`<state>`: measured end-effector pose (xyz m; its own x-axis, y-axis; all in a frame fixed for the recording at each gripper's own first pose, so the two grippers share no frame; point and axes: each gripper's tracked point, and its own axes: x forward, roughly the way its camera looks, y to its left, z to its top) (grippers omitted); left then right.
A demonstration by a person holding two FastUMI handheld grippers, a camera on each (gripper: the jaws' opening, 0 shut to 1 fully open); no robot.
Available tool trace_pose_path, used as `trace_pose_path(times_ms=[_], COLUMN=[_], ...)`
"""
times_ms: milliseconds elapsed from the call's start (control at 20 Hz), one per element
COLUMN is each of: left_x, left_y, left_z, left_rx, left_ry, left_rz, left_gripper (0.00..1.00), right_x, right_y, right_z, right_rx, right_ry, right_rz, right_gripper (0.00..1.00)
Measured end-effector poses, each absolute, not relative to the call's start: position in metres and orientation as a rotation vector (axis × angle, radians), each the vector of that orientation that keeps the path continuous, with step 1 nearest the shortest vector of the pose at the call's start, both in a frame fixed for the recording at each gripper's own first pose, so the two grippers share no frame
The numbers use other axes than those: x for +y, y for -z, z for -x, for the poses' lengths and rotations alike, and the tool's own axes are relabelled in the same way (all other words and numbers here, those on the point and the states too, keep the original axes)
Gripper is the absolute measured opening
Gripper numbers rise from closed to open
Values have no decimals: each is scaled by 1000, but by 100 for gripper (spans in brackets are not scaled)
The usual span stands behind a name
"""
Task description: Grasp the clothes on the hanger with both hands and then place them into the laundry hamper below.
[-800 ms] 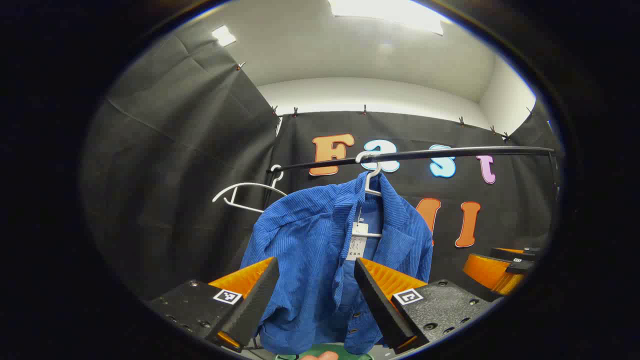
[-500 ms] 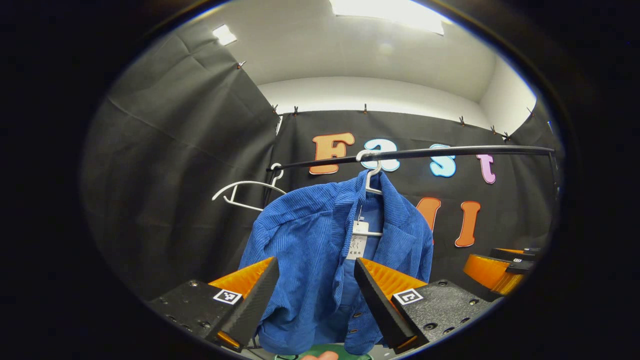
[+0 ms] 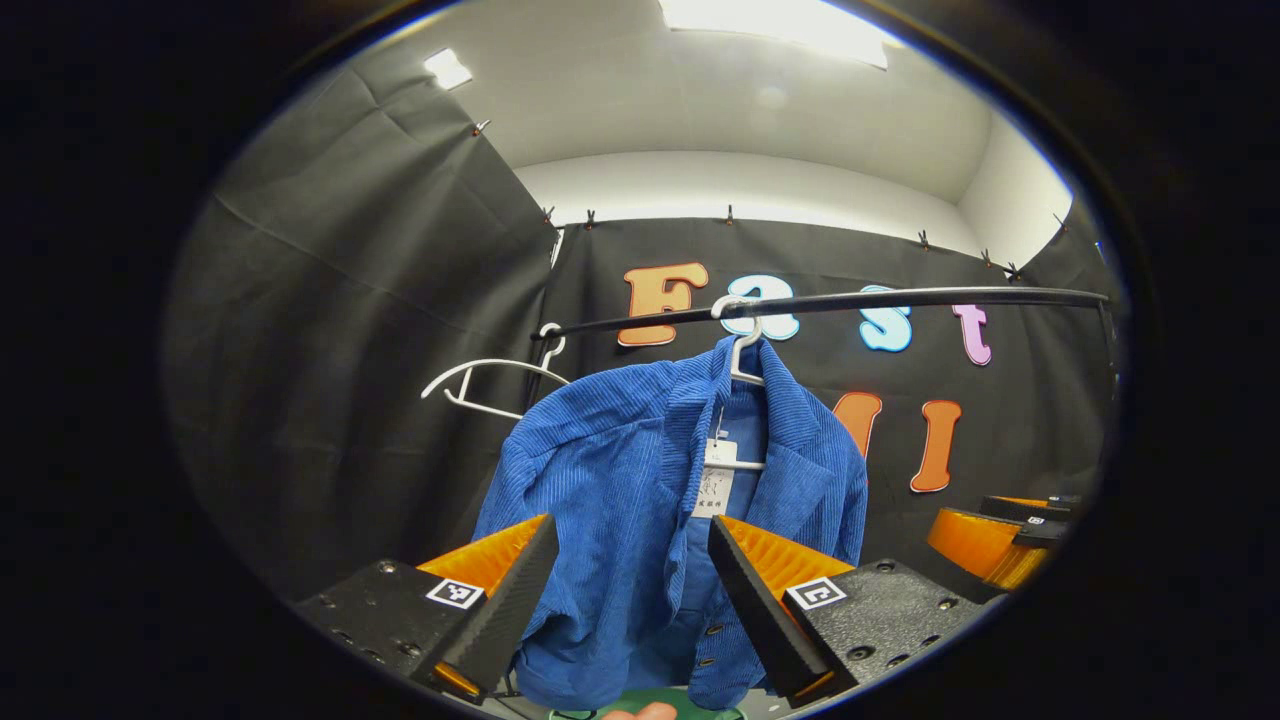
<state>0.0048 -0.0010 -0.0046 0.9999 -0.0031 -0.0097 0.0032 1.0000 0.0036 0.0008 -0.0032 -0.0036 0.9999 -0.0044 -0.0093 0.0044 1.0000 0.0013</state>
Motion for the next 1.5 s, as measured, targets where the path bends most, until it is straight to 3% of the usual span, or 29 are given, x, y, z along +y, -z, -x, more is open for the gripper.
trace_pose_path(times_ms=[200,700,750,800,950,1000,1050,1100,1150,1350,1400,1500], left_x=[-1,-2,-3,-4,-5,-4,-2,-2,-2,13,18,28], left_y=[5,2,1,0,-1,0,2,4,6,8,9,8], left_z=[-5,-7,-8,-9,-9,-8,-7,-6,-6,-1,0,3], left_rx=[8,0,0,-2,-1,3,8,17,25,42,45,48], left_ry=[3,1,5,8,10,7,4,7,9,-15,-25,-42], left_rz=[-6,-16,-21,-26,-26,-20,-14,-11,-12,-27,-30,-40], left_gripper=[98,92,95,95,92,95,95,95,95,92,99,95], right_x=[-6,-4,-3,-3,1,4,7,11,16,49,55,68], right_y=[7,3,3,4,1,1,1,2,1,11,17,36], right_z=[-2,-5,-7,-9,-13,-14,-17,-20,-26,-60,-73,-101], right_rx=[14,-2,-3,-4,-16,-19,-21,-21,-24,-27,-24,-6], right_ry=[9,-1,-5,-9,-31,-43,-57,-70,-86,-153,-156,-153], right_rz=[-1,2,-2,-7,-18,-19,-19,-19,-21,-23,-27,-33], right_gripper=[99,99,99,93,99,99,93,93,99,99,99,99])
